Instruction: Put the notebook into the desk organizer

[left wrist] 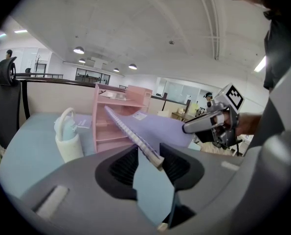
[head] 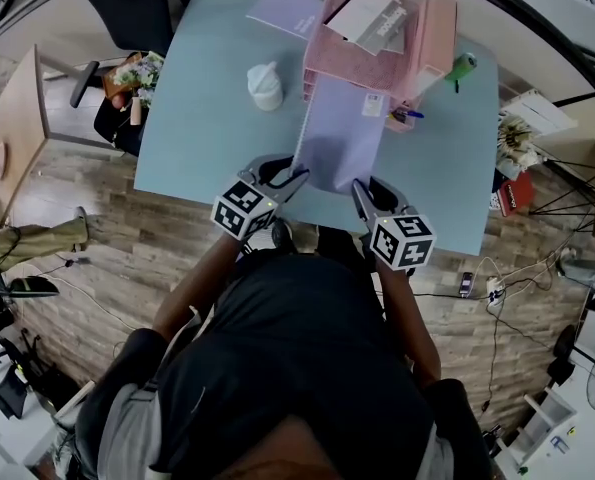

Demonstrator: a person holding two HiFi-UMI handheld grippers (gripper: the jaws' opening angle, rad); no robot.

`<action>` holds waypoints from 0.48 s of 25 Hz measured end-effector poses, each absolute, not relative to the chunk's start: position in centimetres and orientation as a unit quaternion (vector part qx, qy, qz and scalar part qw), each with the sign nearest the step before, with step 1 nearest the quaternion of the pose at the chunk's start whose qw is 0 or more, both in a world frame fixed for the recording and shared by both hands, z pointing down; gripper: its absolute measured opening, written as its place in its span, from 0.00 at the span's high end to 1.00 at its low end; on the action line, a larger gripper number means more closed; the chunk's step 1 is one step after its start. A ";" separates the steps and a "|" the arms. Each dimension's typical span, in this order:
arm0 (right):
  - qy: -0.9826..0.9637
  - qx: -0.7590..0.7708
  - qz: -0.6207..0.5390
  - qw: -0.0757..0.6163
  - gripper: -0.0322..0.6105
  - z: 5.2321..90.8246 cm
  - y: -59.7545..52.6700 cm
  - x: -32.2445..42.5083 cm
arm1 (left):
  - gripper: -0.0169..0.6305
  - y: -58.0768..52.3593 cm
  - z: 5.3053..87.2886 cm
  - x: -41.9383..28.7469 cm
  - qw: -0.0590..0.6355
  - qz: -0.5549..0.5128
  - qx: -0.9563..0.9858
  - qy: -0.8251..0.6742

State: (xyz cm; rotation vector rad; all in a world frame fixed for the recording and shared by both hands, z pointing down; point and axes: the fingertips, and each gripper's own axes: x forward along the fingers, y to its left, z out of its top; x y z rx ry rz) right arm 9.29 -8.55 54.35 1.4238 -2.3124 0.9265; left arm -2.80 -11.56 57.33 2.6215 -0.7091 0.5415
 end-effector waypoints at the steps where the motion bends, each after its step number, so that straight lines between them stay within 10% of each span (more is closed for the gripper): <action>1: -0.798 0.491 0.321 0.137 0.80 54.5 -8.9 9.4 | 0.68 -11.8 57.5 -2.7 0.188 0.192 0.930 -0.252; 12: -0.795 0.485 0.336 0.142 0.80 55.8 -12.6 11.1 | 0.68 -15.2 59.1 -1.2 0.214 0.202 0.920 -0.258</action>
